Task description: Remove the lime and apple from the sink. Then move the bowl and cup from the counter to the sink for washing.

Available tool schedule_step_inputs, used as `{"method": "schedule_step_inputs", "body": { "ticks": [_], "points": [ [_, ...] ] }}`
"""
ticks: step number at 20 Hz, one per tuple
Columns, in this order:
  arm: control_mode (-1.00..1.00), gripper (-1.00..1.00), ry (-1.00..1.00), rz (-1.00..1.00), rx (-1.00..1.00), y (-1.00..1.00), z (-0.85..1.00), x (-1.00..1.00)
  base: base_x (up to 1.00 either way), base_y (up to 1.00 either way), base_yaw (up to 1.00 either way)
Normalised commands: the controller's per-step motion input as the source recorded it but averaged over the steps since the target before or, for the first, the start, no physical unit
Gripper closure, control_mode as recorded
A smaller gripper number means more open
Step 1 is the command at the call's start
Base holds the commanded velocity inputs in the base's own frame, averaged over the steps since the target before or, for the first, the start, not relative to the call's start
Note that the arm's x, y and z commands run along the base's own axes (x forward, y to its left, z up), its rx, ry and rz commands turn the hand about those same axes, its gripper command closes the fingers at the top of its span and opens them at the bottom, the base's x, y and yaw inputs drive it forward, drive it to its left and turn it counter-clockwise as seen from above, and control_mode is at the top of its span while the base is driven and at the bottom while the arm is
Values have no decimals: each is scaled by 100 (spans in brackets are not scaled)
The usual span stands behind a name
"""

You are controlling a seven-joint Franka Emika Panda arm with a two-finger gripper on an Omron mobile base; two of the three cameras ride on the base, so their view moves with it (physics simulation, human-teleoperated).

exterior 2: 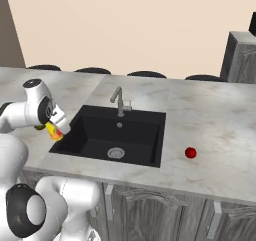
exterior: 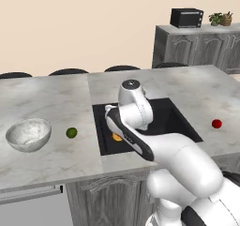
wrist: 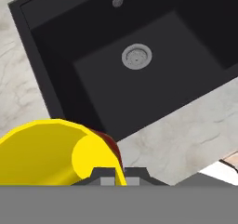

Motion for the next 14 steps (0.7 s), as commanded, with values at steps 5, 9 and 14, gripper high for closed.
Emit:
{"method": "schedule_step_inputs", "body": {
  "ticks": [5, 9, 14],
  "points": [
    [-100, 100, 2, 0, 0, -19, 0, 28, 0, 0, 0],
    [-100, 100, 0, 0, 0, -11, 0, 31, 0, 0, 0],
    [-100, 100, 0, 1, 0, -9, -2, 33, 0, 0, 0]
  ]
}}
